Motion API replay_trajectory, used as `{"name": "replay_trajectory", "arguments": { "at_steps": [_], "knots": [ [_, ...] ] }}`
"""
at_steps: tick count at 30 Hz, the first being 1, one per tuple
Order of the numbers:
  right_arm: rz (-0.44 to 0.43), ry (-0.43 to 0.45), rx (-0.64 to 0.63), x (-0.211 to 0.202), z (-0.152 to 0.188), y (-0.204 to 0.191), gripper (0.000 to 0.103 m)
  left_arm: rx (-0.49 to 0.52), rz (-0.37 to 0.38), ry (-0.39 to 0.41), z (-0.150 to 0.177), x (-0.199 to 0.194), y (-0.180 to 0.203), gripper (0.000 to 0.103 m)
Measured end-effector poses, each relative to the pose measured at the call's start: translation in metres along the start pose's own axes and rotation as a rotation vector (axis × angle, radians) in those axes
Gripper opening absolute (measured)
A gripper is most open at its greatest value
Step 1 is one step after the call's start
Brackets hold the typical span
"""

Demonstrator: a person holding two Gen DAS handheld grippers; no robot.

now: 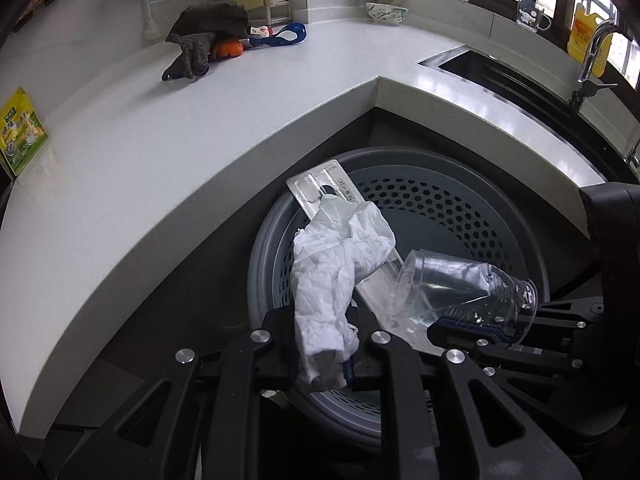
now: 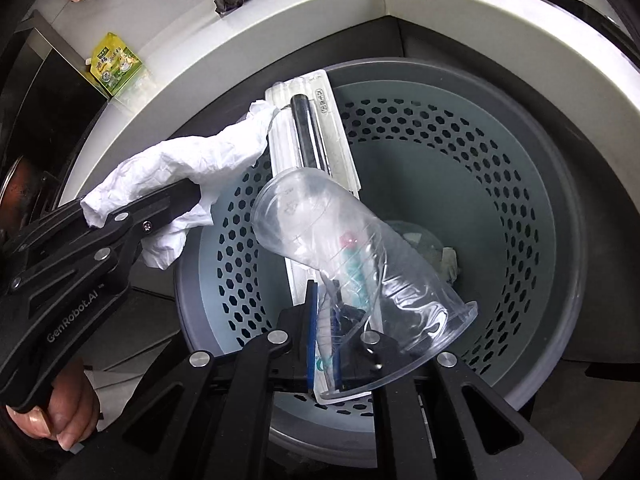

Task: Collect trash
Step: 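Open both grippers to drop the cup and tissue into the basket, then move both grippers back toward the grey cloth and blue lanyard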

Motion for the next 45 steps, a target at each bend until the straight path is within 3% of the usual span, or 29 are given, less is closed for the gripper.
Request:
{"name": "replay_trajectory", "arguments": {
  "at_steps": [6,8,9,10,16,20,31,34,36,45],
  "knots": [
    [-0.01,-0.099,0.016,0.026,0.007,0.0,0.006,0.002,-0.007,0.003,0.0,0.0,-0.001,0.017],
    [-0.014,-0.091,0.025,0.023,0.004,0.001,0.03,-0.002,-0.012,-0.001,0.0,0.001,-0.002,0.017],
    [-0.009,-0.075,0.023,0.019,0.001,0.001,0.059,-0.004,-0.015,-0.002,0.0,0.001,-0.003,0.018],
    [-0.002,-0.044,0.015,0.014,-0.003,0.002,0.064,-0.006,-0.017,-0.003,0.0,0.002,-0.004,0.019],
    [0.038,0.019,0.037,-0.008,-0.013,0.016,0.064,-0.009,-0.015,-0.001,-0.002,0.002,-0.003,0.03],
    [0.05,0.057,0.048,-0.023,-0.016,0.021,0.064,-0.013,-0.016,0.013,-0.004,-0.001,-0.003,0.057],
    [0.063,0.107,0.07,-0.033,-0.02,0.029,0.064,-0.026,-0.019,0.023,-0.008,-0.006,-0.004,0.059],
    [0.061,0.122,0.075,-0.037,-0.019,0.031,0.064,-0.032,-0.02,0.034,-0.01,-0.01,-0.005,0.067],
    [0.066,0.14,0.072,-0.042,-0.018,0.032,0.064,-0.043,-0.017,0.046,-0.012,-0.013,-0.006,0.077],
    [0.082,0.216,0.06,-0.056,-0.023,0.029,0.064,-0.054,-0.034,0.098,-0.02,-0.03,-0.009,0.095]
  ]
}}
Point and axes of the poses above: each gripper's, at about its wrist camera, not at the fingertips, and x roughly the way its jaws point, y to its right, z to its underside, the point moved 7 cm from there along x, roughly the way its jaws point, and after that the axes turned 10 degrees about y, right-handed, at the moved point
